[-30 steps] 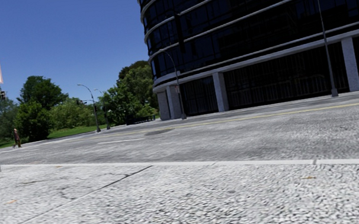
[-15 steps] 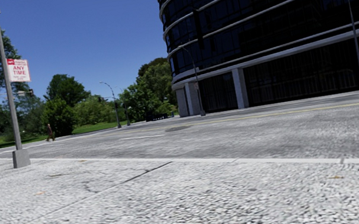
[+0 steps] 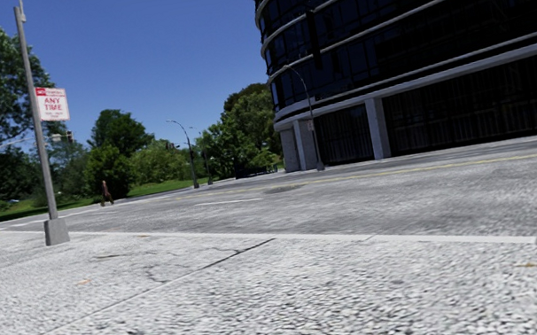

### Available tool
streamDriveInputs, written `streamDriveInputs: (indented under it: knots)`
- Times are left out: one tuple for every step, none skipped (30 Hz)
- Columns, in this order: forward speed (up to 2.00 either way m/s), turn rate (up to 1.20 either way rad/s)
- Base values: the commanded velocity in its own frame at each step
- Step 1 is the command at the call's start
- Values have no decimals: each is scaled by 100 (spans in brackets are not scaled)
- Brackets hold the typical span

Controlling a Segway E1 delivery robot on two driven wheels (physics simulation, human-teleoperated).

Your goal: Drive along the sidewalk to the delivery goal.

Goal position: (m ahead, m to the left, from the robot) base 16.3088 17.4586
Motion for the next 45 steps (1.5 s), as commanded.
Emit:
streamDriveInputs:
  knots:
    - [18, 25]
    - [18, 25]
    - [49, 25]
    - [81, 25]
    - [81, 25]
    - [99, 25]
    - [107, 25]
    - [113, 25]
    - [113, 25]
    - [117, 25]
    - [128, 25]
    - [137, 25]
    - [137, 25]
    - [143, 25]
    - [145, 25]
    - [146, 25]
    - [146, 25]
    - [146, 25]
    - [147, 25]
    - [156, 30]
    - [173, 37]
    - [173, 37]
    - [173, 39]
    - [174, 39]
    - [176, 39]
    - [176, 39]
    - [176, 40]
    - [177, 40]
    - [177, 40]
    - [178, 40]
    - [180, 40]
    - [181, 40]
    - [181, 40]
    - [182, 43]
    - [182, 47]
    - [182, 52]
    - [182, 52]
    - [182, 55]
    - [182, 58]
    - [182, 59]
    - [182, 59]
    - [182, 59]
    - [182, 59]
    - [182, 59]
    - [183, 59]
